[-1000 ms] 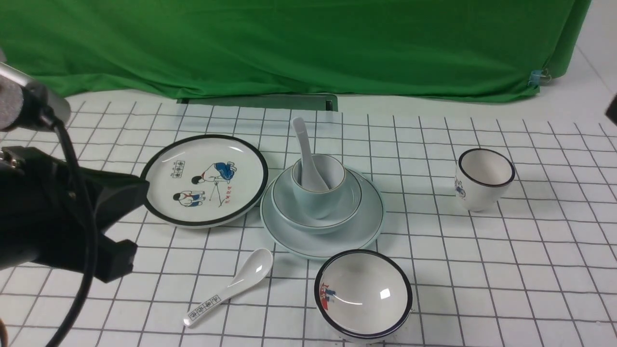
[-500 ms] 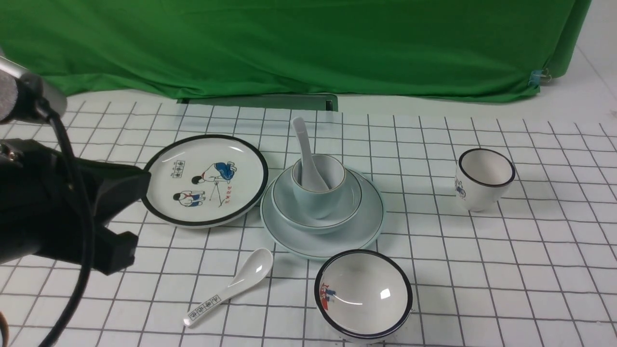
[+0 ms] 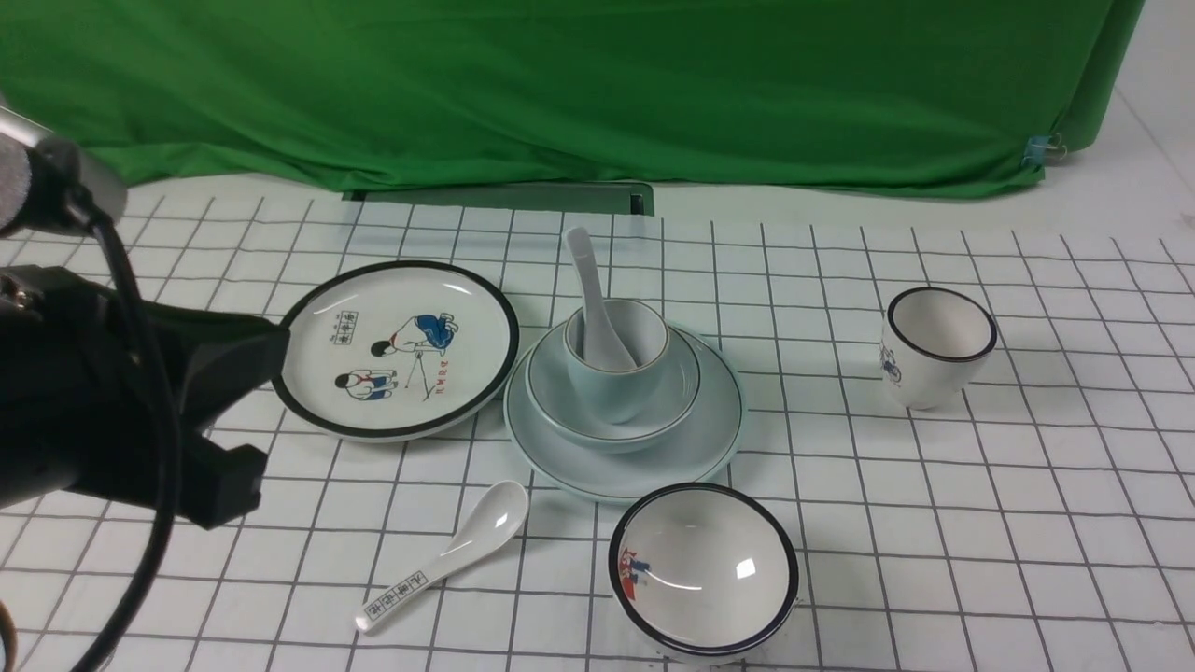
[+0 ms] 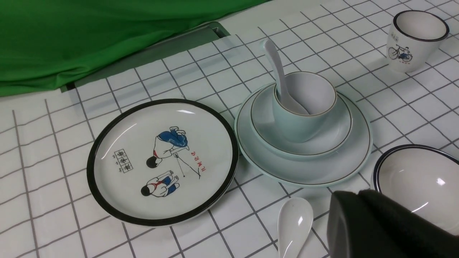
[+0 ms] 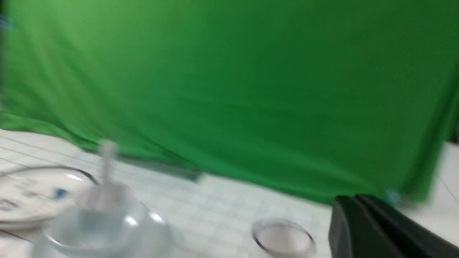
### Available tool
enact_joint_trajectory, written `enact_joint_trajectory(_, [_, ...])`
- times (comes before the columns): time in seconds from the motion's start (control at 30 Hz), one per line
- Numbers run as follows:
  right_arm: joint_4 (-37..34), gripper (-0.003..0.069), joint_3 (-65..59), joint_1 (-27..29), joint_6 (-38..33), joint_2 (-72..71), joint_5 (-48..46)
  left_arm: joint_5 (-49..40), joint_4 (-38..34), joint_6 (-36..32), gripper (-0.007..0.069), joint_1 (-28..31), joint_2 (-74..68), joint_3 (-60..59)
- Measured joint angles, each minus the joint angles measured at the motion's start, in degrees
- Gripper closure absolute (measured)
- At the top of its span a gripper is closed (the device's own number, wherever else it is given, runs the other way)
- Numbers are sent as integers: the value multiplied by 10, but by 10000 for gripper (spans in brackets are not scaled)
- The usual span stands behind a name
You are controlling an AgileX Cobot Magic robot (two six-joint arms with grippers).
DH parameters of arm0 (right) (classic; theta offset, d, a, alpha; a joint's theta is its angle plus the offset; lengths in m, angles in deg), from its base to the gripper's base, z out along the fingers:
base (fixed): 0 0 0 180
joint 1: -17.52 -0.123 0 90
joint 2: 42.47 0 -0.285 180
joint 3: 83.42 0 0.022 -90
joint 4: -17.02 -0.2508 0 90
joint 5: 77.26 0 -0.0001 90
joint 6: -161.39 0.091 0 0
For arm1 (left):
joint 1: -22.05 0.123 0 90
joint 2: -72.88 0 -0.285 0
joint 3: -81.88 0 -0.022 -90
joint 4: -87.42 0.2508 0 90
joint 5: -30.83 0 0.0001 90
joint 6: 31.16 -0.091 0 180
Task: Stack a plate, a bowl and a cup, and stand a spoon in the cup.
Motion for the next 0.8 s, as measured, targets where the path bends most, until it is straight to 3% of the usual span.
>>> enact_joint_trajectory(0.13, [34,645,-47,91,40,-48,-78,0,0,0,653,0,0,0])
enact_joint_trajectory(0.27, [50,645,-90,134,47,-104,-121,0,0,0,653,0,0,0])
enact_joint_trajectory(0.5, [52,645,-95,136,50,-142,-191,0,0,0,653,0,0,0])
enact_joint_trajectory(0.8, [52,645,-95,112,97,-143,-199,0,0,0,653,0,0,0])
